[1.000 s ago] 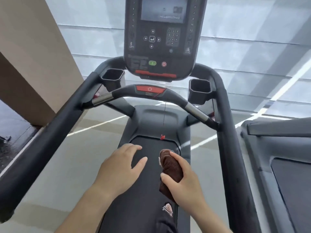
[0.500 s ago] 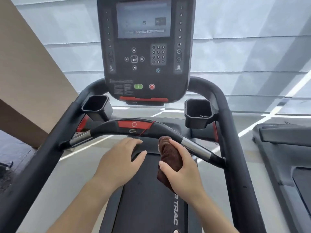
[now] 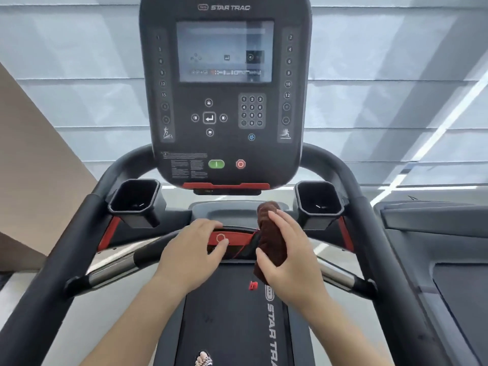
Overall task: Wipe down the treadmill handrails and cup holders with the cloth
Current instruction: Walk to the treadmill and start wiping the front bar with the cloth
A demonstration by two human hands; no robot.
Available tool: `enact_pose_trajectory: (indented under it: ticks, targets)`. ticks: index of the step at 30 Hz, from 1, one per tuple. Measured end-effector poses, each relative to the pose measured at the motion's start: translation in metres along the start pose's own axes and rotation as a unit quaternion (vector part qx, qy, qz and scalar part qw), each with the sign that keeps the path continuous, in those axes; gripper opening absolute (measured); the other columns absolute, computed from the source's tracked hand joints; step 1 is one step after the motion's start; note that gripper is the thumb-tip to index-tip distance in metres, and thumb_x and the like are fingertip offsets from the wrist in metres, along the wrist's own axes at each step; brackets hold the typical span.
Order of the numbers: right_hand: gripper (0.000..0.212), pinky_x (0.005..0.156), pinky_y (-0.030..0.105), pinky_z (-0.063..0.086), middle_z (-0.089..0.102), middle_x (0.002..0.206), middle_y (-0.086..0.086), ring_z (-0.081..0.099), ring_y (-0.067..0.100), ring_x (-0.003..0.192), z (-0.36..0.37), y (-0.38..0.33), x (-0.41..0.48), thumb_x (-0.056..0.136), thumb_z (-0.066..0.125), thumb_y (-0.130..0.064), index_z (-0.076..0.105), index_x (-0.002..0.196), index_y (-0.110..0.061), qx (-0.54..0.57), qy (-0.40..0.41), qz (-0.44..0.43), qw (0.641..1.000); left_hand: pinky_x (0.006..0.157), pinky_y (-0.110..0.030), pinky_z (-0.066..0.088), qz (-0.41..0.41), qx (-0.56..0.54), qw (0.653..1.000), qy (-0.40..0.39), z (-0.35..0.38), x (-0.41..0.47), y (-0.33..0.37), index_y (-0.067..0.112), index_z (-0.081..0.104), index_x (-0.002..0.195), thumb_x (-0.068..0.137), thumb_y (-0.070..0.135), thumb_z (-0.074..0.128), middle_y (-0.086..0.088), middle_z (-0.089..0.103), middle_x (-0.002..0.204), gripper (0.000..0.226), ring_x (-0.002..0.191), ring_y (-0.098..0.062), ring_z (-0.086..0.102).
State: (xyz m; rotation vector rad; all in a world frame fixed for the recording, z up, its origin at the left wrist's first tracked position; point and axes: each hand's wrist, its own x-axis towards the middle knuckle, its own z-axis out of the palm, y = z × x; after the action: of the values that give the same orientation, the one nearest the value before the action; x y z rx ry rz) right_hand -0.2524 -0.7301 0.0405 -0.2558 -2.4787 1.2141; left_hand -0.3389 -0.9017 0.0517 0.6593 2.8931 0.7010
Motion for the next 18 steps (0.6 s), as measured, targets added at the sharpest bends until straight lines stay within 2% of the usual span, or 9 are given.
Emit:
enact_pose_trajectory:
  ticks: [2, 4, 6, 10, 15, 18]
  targets:
    - [0.064, 0.106, 0.035, 0.035, 0.040, 0.142, -0.009, 0.034, 0.013, 0.132, 0.026, 0.003, 0.008, 0.075, 0.063, -0.032, 0.041, 0.135, -0.026, -0.096, -0.011, -0.030, 0.995, 0.095, -0.033, 0.045, 0.010, 0.003, 1.000, -0.009, 0.003, 0.014, -0.014, 0.029, 0.049, 0.124, 0.089, 0.043, 0.050, 0.012, 0.053, 0.126, 0.038, 0.117, -0.010, 0.049]
    - [0.064, 0.096, 0.048, 0.044, 0.043, 0.141, -0.003, 0.038, 0.023, 0.130, 0.050, 0.005, 0.011, 0.074, 0.063, -0.036, 0.040, 0.133, -0.029, -0.207, -0.017, -0.052, 0.977, 0.098, -0.035, 0.044, 0.029, 0.010, 0.999, -0.029, 0.008, 0.026, -0.023, 0.028, 0.048, 0.126, 0.089, 0.042, 0.049, 0.010, 0.052, 0.129, 0.040, 0.119, -0.012, 0.047]
    - [0.063, 0.092, 0.049, 0.045, 0.044, 0.141, -0.001, 0.038, 0.025, 0.129, 0.063, 0.006, 0.010, 0.074, 0.062, -0.039, 0.041, 0.132, -0.031, -0.266, -0.016, -0.050, 0.963, 0.099, -0.034, 0.043, 0.051, 0.018, 0.997, -0.052, 0.013, 0.035, -0.030, 0.028, 0.046, 0.129, 0.090, 0.041, 0.048, 0.010, 0.050, 0.132, 0.042, 0.121, -0.012, 0.046]
    - [0.061, 0.093, 0.045, 0.044, 0.042, 0.142, -0.004, 0.038, 0.022, 0.131, 0.059, 0.019, -0.001, 0.076, 0.057, -0.044, 0.039, 0.134, -0.034, -0.288, 0.015, -0.027, 0.957, 0.101, -0.031, 0.040, 0.104, 0.025, 0.991, -0.082, 0.021, 0.048, -0.040, 0.027, 0.045, 0.130, 0.091, 0.040, 0.045, 0.011, 0.049, 0.134, 0.041, 0.122, -0.010, 0.046]
    - [0.058, 0.099, 0.047, 0.038, 0.042, 0.141, -0.003, 0.037, 0.026, 0.130, 0.039, 0.046, -0.013, 0.078, 0.049, -0.049, 0.042, 0.131, -0.028, -0.248, 0.119, 0.106, 0.955, 0.095, -0.034, 0.043, 0.167, 0.024, 0.979, -0.115, 0.034, 0.064, -0.036, 0.029, 0.047, 0.125, 0.092, 0.041, 0.041, 0.012, 0.055, 0.126, 0.036, 0.115, -0.011, 0.051]
    - [0.052, 0.095, 0.049, 0.041, 0.047, 0.137, -0.001, 0.040, 0.025, 0.126, 0.047, 0.039, -0.006, 0.080, 0.047, -0.048, 0.046, 0.127, -0.027, -0.249, 0.144, 0.113, 0.951, 0.088, -0.035, 0.045, 0.201, 0.042, 0.972, -0.118, 0.047, 0.072, -0.024, 0.031, 0.052, 0.118, 0.090, 0.045, 0.033, 0.012, 0.061, 0.117, 0.037, 0.108, -0.013, 0.056]
